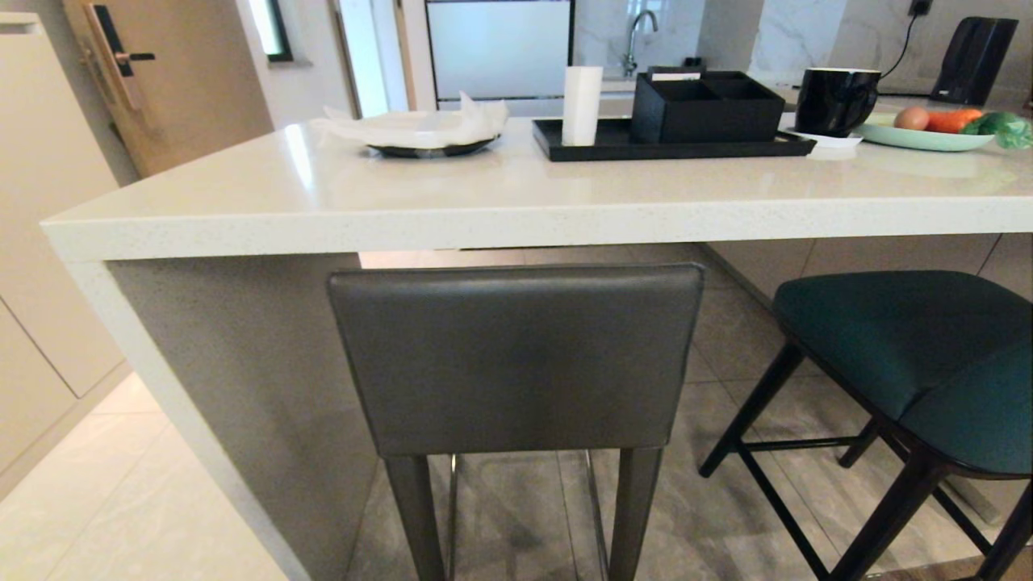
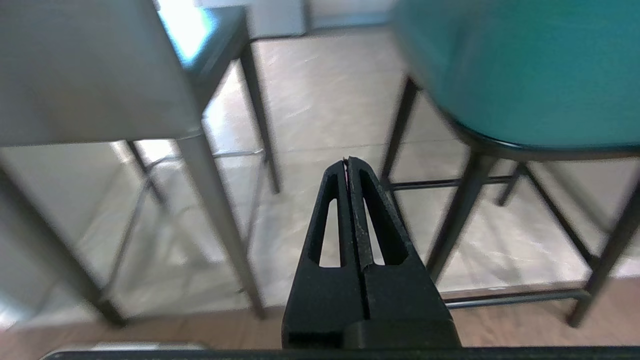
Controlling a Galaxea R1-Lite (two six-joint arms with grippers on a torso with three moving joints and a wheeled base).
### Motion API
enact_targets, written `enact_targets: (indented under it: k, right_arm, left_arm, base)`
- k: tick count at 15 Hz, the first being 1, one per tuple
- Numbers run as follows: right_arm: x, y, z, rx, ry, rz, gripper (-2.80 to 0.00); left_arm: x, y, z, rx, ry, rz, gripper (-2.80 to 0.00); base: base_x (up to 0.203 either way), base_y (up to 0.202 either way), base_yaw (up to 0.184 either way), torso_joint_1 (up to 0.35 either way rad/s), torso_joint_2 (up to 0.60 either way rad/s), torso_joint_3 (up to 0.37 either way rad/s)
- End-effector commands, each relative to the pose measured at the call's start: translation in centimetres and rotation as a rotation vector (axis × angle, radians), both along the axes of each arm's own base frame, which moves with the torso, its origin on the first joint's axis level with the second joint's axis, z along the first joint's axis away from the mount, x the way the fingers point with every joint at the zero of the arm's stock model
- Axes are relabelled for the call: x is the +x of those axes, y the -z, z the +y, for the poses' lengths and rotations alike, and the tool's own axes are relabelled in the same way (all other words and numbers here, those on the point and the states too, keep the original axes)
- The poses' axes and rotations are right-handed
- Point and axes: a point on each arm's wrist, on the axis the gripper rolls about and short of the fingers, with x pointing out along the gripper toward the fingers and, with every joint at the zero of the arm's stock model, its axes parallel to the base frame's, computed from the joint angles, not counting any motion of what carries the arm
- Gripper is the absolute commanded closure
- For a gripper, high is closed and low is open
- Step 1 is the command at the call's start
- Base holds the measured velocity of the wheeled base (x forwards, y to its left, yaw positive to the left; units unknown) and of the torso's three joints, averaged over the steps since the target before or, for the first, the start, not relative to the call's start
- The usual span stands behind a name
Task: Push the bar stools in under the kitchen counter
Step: Pull the gray chair out from under the dining table
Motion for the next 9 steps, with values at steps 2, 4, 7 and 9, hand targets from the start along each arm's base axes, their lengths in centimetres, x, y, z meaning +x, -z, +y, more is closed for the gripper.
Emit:
enact_targets:
  k: [2, 4, 7, 9]
  right_arm:
    - [2.5, -1.8, 0.1, 0.006, -0.045, 0.127, 0.00]
    - [5.1, -3.1, 0.1, 0.021, -0.051, 0.192, 0.00]
    - [9.8, -4.1, 0.1, 0.040, -0.061, 0.265, 0.00]
    - [12.8, -4.0, 0.3, 0.069, -0.121, 0.289, 0.00]
  left_arm:
    - [3.8, -2.7, -0.2, -0.008, 0.067, 0.138, 0.00]
    - [7.0, -3.7, -0.5, -0.015, 0.104, 0.182, 0.00]
    - [12.0, -3.6, -1.1, -0.025, 0.171, 0.234, 0.00]
    - [15.1, -2.8, -1.6, -0.052, 0.217, 0.272, 0.00]
  base:
    - [0.000, 0.000, 0.000, 0.000, 0.00, 0.000]
    - [0.000, 0.000, 0.000, 0.000, 0.00, 0.000]
    - [0.000, 0.000, 0.000, 0.000, 0.00, 0.000]
    - [0.000, 0.000, 0.000, 0.000, 0.00, 0.000]
